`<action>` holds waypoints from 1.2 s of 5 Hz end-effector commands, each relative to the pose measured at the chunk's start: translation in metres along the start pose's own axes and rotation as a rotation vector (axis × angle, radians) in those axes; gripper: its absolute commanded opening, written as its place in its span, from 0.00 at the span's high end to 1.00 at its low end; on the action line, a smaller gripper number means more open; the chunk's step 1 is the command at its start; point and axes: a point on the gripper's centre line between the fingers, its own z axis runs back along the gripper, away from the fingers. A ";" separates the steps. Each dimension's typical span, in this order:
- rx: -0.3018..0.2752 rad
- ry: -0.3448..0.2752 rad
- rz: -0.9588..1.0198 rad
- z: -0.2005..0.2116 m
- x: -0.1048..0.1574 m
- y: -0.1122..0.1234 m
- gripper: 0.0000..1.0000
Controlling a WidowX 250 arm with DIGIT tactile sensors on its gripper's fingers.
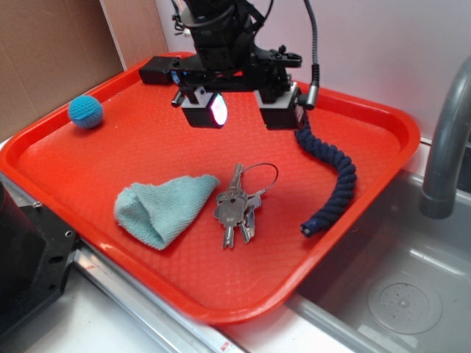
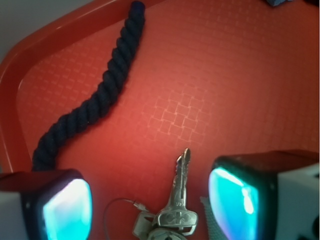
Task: Grab the blue rope.
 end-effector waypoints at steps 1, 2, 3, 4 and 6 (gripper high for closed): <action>-0.042 -0.020 0.114 -0.017 0.014 -0.025 0.00; -0.036 0.049 0.081 -0.030 0.031 -0.054 0.00; -0.037 0.051 0.085 -0.033 0.039 -0.063 0.00; -0.029 0.052 0.094 -0.038 0.042 -0.063 0.00; 0.123 0.099 0.185 -0.054 0.039 -0.037 0.00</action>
